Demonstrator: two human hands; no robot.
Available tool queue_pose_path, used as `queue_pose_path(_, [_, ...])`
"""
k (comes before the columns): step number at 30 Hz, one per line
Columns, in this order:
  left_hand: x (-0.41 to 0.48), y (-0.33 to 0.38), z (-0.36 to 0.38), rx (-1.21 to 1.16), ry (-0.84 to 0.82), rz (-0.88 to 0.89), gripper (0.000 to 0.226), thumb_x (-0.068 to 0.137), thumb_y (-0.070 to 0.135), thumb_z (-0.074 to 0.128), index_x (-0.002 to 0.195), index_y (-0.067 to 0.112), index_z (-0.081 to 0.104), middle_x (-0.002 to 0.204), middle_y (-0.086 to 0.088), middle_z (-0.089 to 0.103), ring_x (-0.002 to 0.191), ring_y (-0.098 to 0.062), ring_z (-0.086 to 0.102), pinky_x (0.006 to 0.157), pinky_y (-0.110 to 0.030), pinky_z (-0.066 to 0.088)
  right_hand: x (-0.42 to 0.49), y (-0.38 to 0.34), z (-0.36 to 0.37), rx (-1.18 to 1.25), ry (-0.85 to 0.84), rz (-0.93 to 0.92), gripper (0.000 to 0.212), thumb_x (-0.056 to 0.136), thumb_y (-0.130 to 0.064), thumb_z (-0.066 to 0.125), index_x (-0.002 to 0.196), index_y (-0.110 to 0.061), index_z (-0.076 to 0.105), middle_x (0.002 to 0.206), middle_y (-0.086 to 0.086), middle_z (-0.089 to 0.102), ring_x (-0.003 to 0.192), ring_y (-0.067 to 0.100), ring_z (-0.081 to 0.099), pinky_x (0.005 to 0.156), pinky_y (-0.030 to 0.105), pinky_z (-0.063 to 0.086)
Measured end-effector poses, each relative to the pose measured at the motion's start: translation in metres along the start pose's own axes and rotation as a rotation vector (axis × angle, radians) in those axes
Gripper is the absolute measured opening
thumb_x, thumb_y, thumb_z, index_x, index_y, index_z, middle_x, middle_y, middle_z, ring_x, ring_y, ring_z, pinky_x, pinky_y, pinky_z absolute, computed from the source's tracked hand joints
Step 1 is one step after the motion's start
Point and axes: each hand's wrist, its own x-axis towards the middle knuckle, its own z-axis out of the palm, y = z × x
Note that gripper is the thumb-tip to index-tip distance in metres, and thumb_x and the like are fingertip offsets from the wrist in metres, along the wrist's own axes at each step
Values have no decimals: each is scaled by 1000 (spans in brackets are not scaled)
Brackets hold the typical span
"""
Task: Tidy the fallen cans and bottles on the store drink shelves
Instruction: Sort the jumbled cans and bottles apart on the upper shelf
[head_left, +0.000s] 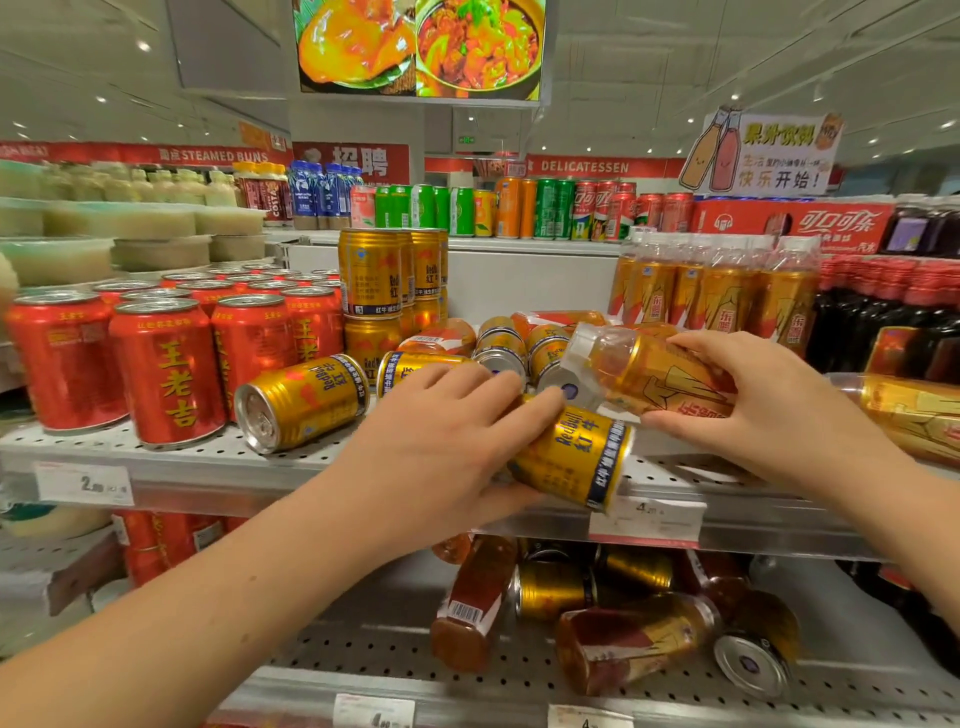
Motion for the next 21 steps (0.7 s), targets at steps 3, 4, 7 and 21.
queue_pose_path(3, [-1,-9,0,44,-112,-82,75,91,72,46,148,22,48,137,-11,58,118,-37,59,94,-48,51,-1,0,-1,-7,-14,-9,86,70,-82,56,139,-32,49,121,-11,59,103,5,49,82,28,45])
queue_pose_path(4, [-1,-11,1,49,-138,-111,76,91,73,43,148,24,46,140,-12,56,115,-37,60,88,-47,54,-1,-1,0,-20,-19,-14,87,69,-83,53,139,-32,49,121,-11,59,102,4,48,82,27,44])
queue_pose_path(7, [-3,-17,1,51,-175,-177,77,89,79,37,147,29,43,148,-13,50,106,-36,64,76,-43,57,0,-4,2,-62,-39,-29,88,69,-85,51,140,-33,48,122,-12,59,102,2,45,82,28,43])
queue_pose_path(21, [-25,-37,-5,31,-216,-258,76,84,85,28,148,47,14,166,-4,23,119,-32,57,69,-37,54,2,-17,6,-123,-74,-50,90,67,-85,54,140,-31,51,121,-9,63,100,5,46,84,32,46])
